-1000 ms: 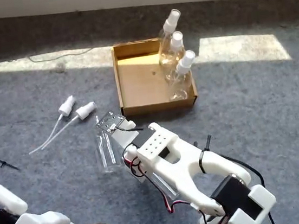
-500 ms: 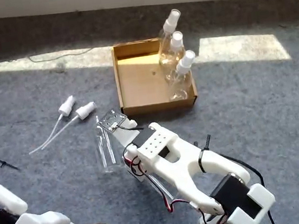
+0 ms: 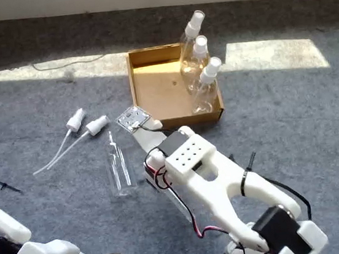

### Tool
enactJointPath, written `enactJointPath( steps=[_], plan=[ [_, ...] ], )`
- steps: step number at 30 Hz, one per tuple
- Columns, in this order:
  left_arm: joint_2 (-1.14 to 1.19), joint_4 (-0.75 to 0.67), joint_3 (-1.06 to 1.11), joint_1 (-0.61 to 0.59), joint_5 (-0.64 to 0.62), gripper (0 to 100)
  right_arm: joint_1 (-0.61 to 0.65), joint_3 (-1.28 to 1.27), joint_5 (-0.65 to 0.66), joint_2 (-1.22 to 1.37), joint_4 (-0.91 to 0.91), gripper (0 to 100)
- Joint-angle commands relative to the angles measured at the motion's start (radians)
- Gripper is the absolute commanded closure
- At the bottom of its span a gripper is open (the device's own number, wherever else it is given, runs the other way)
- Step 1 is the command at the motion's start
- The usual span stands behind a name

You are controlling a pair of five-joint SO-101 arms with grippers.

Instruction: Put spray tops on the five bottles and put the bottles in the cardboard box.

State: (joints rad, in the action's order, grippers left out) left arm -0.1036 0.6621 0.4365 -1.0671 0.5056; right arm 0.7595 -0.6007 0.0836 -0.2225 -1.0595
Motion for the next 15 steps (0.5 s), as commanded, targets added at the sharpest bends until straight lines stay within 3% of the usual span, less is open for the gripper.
enactJointPath(
  steps=[1,8,12,15],
  plan=[
    [-0.012,0.009,-0.013,0.001,0.038,71,-0.016,-0.022,0.0,-0.199,-0.012,99.5],
    [-0.079,0.336,-0.068,0.137,0.097,71,-0.051,-0.318,0.081,-0.549,0.084,99.5],
    [-0.124,0.463,-0.104,0.298,0.089,71,-0.105,-0.49,0.124,-0.756,0.147,99.5],
    [-0.125,0.488,-0.151,0.437,0.006,71,-0.102,-0.624,0.135,-0.911,0.193,99.5]
  ],
)
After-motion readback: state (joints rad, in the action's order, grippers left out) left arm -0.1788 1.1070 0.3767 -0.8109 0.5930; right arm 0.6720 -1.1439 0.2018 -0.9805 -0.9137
